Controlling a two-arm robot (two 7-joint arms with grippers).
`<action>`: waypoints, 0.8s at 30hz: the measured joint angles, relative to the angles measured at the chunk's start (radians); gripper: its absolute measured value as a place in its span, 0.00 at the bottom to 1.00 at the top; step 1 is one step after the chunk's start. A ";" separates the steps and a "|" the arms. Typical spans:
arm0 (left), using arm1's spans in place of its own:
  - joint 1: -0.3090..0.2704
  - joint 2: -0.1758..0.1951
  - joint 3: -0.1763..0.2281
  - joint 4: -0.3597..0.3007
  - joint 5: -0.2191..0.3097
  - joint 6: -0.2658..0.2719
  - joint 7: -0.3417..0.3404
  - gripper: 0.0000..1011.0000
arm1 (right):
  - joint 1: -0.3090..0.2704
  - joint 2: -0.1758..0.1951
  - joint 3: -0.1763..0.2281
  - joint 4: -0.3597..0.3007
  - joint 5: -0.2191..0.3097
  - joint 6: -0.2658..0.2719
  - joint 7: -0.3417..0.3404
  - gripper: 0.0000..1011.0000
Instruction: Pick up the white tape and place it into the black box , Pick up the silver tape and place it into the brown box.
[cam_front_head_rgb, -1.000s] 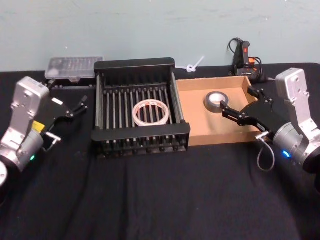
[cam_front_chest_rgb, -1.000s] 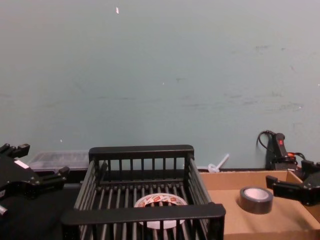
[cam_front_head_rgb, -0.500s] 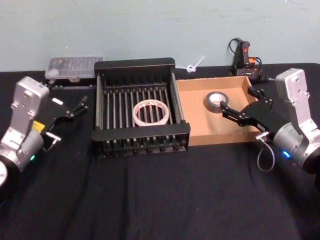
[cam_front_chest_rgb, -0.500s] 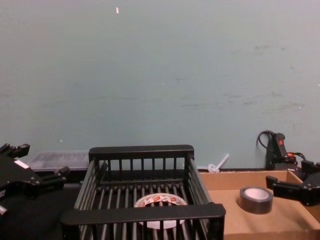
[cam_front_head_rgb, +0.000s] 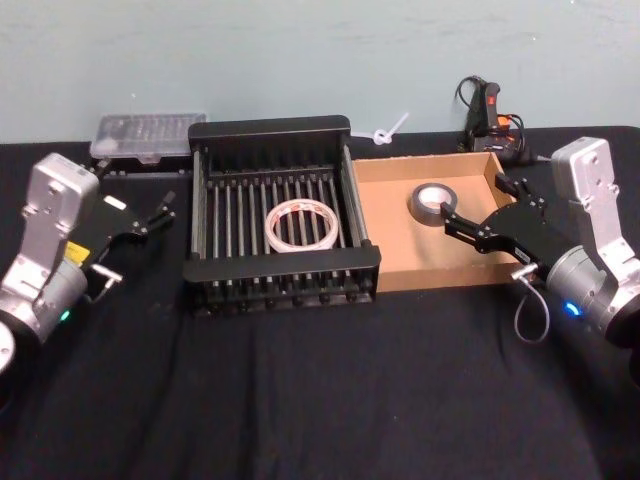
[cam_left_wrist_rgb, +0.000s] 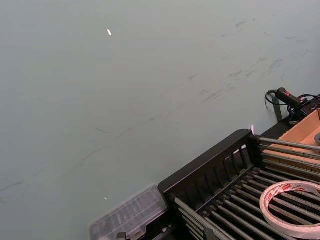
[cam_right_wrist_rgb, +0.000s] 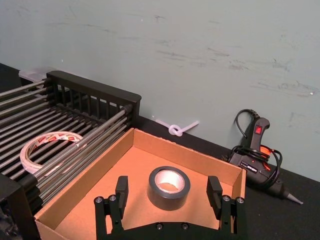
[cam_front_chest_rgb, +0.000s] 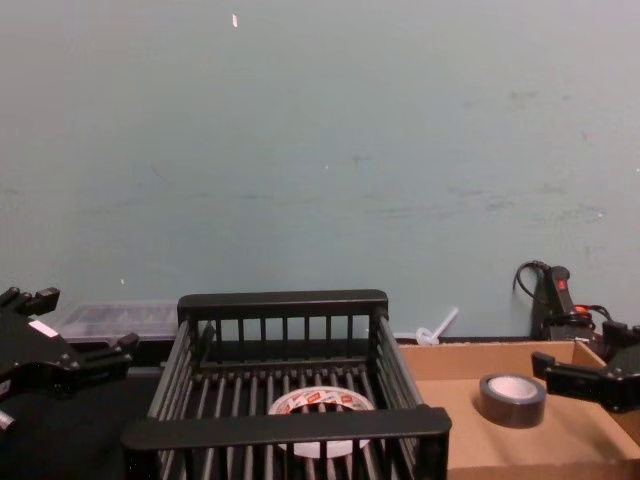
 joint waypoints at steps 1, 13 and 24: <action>0.000 0.000 0.000 0.000 0.000 0.000 0.000 0.99 | 0.000 0.000 0.000 0.000 0.000 0.000 0.000 0.99; 0.000 0.000 0.000 0.000 0.000 0.000 0.000 0.99 | 0.000 0.000 0.000 0.000 0.000 0.000 0.000 0.99; 0.000 0.000 0.000 0.000 0.000 0.000 0.000 0.99 | 0.000 0.000 0.000 0.000 0.000 0.000 0.000 0.99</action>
